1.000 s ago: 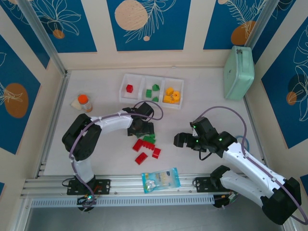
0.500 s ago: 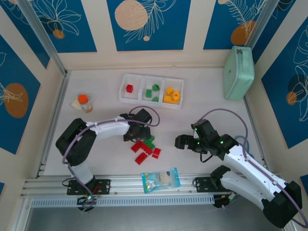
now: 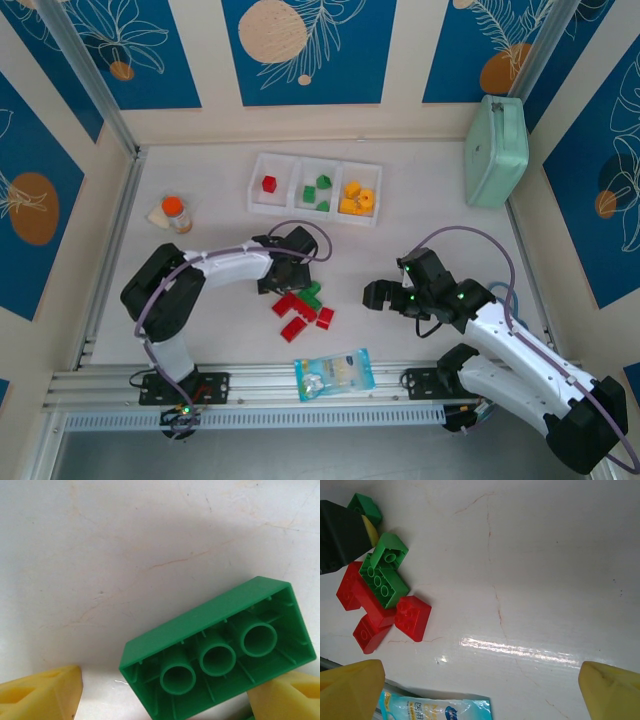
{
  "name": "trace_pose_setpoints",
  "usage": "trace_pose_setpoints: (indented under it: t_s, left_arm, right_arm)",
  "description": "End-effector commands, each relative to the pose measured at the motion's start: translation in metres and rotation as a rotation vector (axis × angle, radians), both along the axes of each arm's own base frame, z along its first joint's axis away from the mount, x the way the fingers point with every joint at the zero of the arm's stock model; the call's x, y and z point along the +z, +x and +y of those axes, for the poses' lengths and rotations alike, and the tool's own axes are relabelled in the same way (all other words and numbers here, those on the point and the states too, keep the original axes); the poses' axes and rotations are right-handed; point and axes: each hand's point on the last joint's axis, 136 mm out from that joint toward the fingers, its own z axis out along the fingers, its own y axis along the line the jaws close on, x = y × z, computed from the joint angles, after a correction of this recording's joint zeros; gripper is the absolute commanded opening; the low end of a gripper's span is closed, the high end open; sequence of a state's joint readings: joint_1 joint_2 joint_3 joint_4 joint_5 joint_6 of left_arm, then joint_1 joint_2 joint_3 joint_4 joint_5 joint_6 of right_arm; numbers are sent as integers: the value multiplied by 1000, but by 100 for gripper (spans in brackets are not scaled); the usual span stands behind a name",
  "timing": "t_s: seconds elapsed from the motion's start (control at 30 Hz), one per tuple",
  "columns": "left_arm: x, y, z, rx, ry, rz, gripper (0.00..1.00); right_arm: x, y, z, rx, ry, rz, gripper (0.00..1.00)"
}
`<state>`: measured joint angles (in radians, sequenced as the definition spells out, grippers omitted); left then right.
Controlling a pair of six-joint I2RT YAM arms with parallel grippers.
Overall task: Sort the legos into containers by color
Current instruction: Pick up the lego from the center of the table.
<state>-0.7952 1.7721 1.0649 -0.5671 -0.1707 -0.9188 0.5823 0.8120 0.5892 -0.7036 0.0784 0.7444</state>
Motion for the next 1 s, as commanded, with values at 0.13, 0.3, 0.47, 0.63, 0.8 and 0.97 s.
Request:
trace_pose_setpoints:
  t_s: [0.13,0.3,0.47,0.63,0.8,0.97]
  left_arm:
    - [10,23,-26,-193,32,-53,88]
    - [19,27,-26,-422,126,-54,87]
    - [29,33,-20,-544,186,-79,84]
    - [26,32,-19,-645,180,-63,81]
    - [20,15,-30,-771,103,2,80]
    - [10,12,-24,-795,108,43,76]
  right_arm:
    - [-6,-10,-6,-1,-20,29,100]
    - [-5,-9,-8,-7,-23,24,100]
    - [-4,-8,-7,-12,-16,23,100]
    - [-2,-9,-10,-14,-29,26,100]
    - [-1,-10,-13,-19,-38,24,100]
    - [1,-9,-12,-23,-33,23,100]
